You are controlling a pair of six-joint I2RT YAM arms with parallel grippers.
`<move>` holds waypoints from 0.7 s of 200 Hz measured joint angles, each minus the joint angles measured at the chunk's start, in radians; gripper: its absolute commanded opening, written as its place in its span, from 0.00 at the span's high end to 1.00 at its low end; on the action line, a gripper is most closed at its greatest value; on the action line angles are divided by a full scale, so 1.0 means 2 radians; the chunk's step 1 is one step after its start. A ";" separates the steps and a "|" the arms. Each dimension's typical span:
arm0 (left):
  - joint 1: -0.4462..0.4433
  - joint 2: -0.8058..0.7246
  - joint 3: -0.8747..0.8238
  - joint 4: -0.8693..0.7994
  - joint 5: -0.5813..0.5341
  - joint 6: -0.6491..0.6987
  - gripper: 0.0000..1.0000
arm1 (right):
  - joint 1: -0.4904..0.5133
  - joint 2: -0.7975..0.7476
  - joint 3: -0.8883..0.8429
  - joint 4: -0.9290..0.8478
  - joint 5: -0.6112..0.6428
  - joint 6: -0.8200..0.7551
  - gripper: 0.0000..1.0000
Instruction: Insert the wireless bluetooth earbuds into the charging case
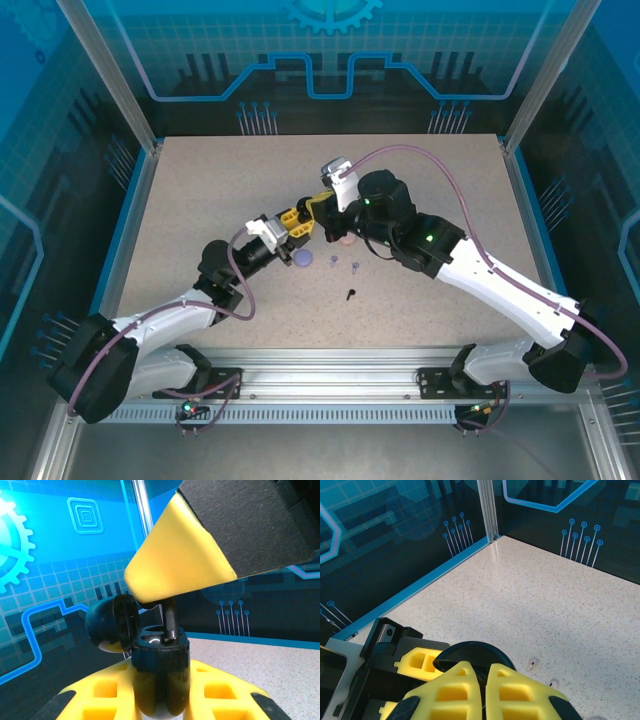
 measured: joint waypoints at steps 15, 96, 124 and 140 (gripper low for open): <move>0.000 0.000 0.000 -0.001 0.000 0.000 1.00 | 0.000 0.000 -0.001 0.000 0.000 0.000 0.95; -0.001 -0.001 0.003 -0.024 0.005 0.002 1.00 | 0.024 0.009 0.010 -0.016 0.035 -0.077 0.97; -0.002 -0.004 0.003 -0.032 0.006 0.002 1.00 | 0.045 0.020 0.023 -0.019 0.053 -0.106 0.98; -0.002 -0.006 0.003 -0.036 0.006 0.002 1.00 | 0.048 0.022 0.025 -0.021 0.059 -0.119 0.98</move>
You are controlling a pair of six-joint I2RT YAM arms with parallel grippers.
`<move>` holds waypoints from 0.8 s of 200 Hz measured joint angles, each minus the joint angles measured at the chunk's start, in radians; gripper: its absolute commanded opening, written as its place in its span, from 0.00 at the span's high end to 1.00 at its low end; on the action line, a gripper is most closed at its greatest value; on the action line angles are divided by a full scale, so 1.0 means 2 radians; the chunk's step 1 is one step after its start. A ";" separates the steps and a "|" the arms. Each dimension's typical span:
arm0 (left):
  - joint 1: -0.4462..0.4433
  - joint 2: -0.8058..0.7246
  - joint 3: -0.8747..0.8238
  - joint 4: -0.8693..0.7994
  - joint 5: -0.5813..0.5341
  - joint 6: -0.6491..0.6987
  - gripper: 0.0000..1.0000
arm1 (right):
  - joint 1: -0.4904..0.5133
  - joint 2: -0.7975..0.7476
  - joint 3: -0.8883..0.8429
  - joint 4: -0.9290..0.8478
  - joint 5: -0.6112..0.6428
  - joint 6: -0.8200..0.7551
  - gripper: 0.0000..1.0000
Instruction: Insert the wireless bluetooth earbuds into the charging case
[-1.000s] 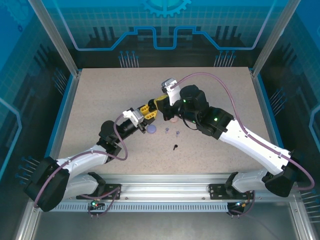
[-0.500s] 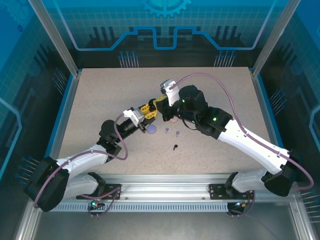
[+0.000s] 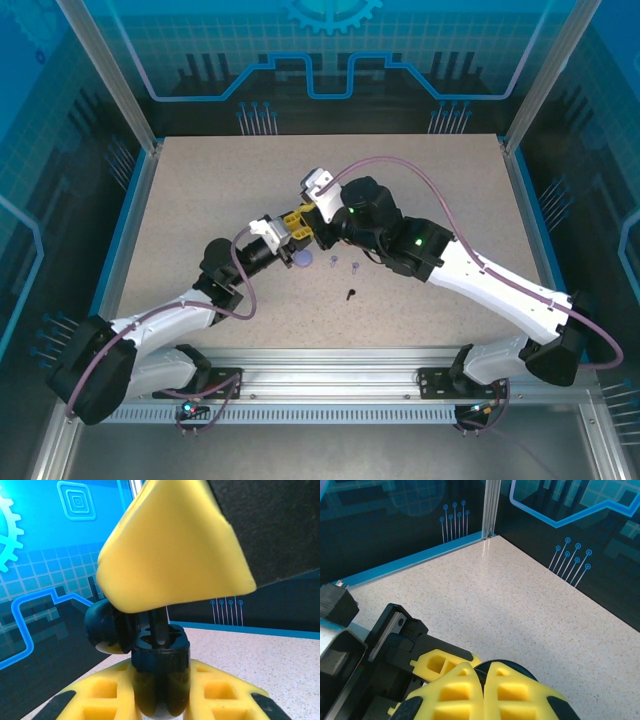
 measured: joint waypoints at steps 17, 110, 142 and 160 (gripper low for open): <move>0.000 -0.001 0.000 -0.003 0.000 0.000 1.00 | 0.002 0.000 0.000 -0.001 0.004 -0.009 0.99; 0.000 -0.003 0.000 0.001 0.008 0.000 1.00 | 0.006 -0.008 0.002 -0.010 0.027 0.004 0.97; 0.000 -0.001 0.000 0.025 0.014 0.003 1.00 | 0.005 -0.031 0.003 -0.020 0.022 0.009 0.97; 0.000 0.004 0.000 0.035 0.019 0.010 1.00 | 0.005 -0.047 0.003 -0.024 0.020 0.011 0.97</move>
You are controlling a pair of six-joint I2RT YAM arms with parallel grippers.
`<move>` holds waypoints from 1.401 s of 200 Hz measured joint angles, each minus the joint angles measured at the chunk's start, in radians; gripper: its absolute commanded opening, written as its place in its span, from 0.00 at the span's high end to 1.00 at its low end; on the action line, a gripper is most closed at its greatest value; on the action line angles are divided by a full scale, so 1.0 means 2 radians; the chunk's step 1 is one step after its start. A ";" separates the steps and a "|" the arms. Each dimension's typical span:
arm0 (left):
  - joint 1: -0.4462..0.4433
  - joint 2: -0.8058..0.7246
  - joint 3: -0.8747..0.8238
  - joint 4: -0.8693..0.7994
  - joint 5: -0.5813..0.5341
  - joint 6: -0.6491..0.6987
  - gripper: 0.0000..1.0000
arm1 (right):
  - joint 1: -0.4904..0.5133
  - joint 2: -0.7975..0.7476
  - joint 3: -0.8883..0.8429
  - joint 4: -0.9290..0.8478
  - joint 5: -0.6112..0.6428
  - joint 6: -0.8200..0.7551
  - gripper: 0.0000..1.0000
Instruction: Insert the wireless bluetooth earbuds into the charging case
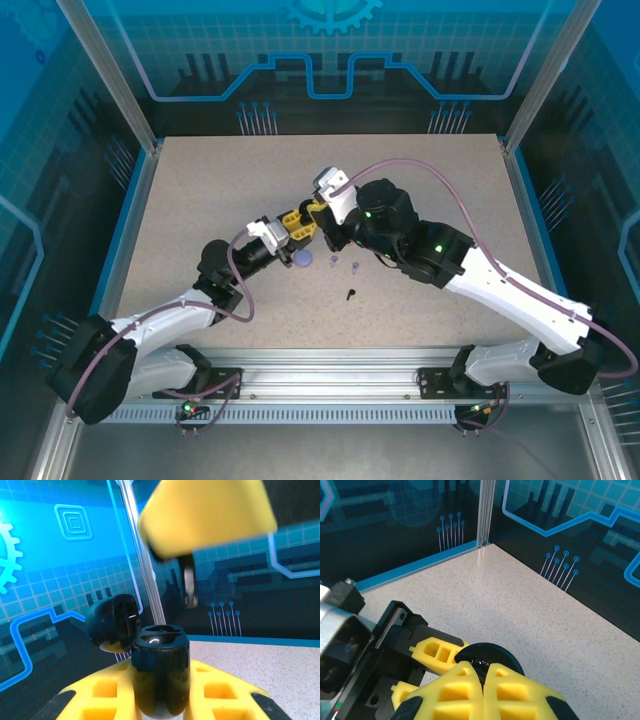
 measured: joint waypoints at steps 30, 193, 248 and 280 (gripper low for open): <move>0.000 0.007 0.000 0.002 0.012 0.016 1.00 | -0.003 -0.022 0.000 0.000 -0.004 0.002 0.97; 0.000 0.019 0.000 0.006 0.028 0.044 1.00 | -0.011 0.004 -0.020 -0.013 -0.022 -0.002 0.98; 0.000 0.019 0.000 0.005 0.028 0.044 1.00 | -0.025 0.004 -0.027 -0.011 -0.023 0.000 0.98; 0.000 0.019 0.000 0.005 0.028 0.044 1.00 | -0.029 0.004 -0.027 -0.011 -0.033 0.004 0.98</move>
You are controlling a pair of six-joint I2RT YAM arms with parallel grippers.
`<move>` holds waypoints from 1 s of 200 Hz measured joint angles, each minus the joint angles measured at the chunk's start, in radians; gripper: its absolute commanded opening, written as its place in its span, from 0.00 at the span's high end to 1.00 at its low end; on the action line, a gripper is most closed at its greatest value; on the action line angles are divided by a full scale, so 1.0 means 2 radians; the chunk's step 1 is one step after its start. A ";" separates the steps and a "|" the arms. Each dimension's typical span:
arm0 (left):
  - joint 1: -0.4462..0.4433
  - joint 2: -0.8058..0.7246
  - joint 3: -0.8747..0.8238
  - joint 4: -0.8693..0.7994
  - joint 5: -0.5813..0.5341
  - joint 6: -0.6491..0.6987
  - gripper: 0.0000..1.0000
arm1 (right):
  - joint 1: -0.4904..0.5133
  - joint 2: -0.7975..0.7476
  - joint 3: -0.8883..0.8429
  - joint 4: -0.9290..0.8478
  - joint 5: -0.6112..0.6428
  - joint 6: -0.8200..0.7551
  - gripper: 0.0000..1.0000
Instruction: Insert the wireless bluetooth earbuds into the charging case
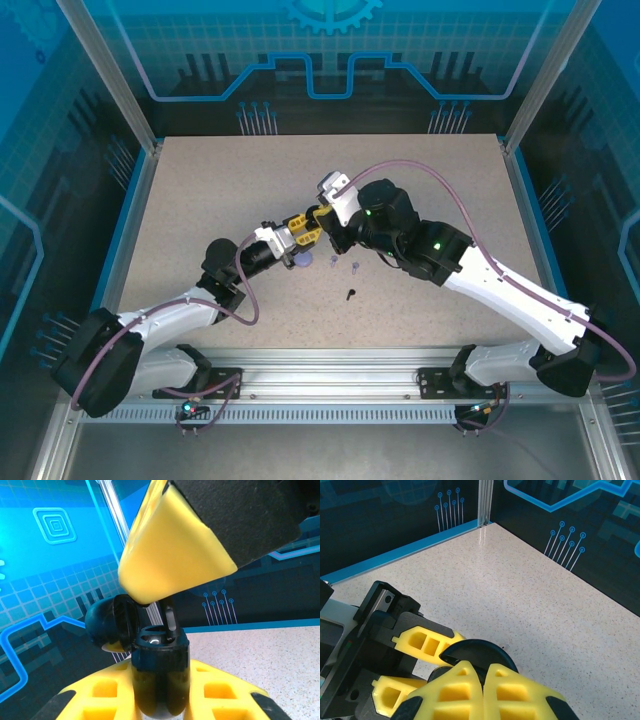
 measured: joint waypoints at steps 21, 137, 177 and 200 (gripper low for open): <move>0.000 0.000 0.000 0.000 0.000 0.000 1.00 | -0.001 0.000 0.000 0.000 -0.005 0.002 0.98; 0.000 -0.002 -0.001 -0.023 0.000 0.000 1.00 | 0.031 0.020 0.000 -0.014 0.036 -0.067 1.00; 0.000 -0.003 -0.001 -0.032 0.000 0.000 1.00 | 0.040 0.027 0.002 -0.018 0.061 -0.072 0.74; 0.000 -0.003 -0.001 -0.031 -0.004 -0.001 1.00 | 0.043 0.032 0.018 -0.029 0.062 -0.060 0.55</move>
